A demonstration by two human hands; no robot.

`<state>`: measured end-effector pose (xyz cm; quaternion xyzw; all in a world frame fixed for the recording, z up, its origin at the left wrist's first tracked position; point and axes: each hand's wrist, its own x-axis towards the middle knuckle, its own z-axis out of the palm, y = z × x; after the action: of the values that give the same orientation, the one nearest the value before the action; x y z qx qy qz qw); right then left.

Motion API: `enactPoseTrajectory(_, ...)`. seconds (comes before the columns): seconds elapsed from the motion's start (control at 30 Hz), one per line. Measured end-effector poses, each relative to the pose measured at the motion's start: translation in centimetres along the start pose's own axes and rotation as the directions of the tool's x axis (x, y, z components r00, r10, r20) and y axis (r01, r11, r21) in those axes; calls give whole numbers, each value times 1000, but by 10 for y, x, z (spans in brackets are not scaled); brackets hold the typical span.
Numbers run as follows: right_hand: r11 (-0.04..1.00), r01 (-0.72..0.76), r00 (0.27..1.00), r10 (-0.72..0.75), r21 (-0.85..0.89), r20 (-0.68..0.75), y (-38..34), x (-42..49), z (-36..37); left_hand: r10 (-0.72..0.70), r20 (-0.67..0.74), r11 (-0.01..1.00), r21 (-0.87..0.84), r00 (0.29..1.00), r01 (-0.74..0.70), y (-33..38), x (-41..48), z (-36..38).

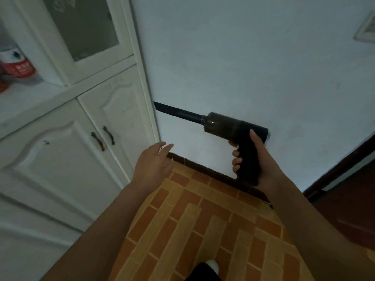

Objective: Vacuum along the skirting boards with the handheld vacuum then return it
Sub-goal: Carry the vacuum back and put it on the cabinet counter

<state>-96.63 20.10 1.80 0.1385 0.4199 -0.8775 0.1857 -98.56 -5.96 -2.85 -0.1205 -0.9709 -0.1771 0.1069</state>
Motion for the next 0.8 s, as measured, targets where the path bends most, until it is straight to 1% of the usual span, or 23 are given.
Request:
enactPoseTrajectory(0.23,997,-71,993,70,5,94,35,-70,32,-114,-34,993,34,993,115,7,-100,-47)
enactPoseTrajectory(0.43,994,-42,975,63,-104,211,35,-105,56,-218,-140,967,99,966,233,22,-150,-87)
enactPoseTrajectory(0.53,988,-50,966,85,-146,244,33,-118,61,-282,-183,945,118,942,306,35,-177,-97)
enactPoseTrajectory(0.67,983,-108,953,145,-147,266,29,-138,60,-369,-226,904,136,901,405,66,-215,-101)
enactPoseTrajectory(0.8,966,-160,937,214,-204,278,30,-154,56,-458,-245,858,130,854,497,97,-248,-98)
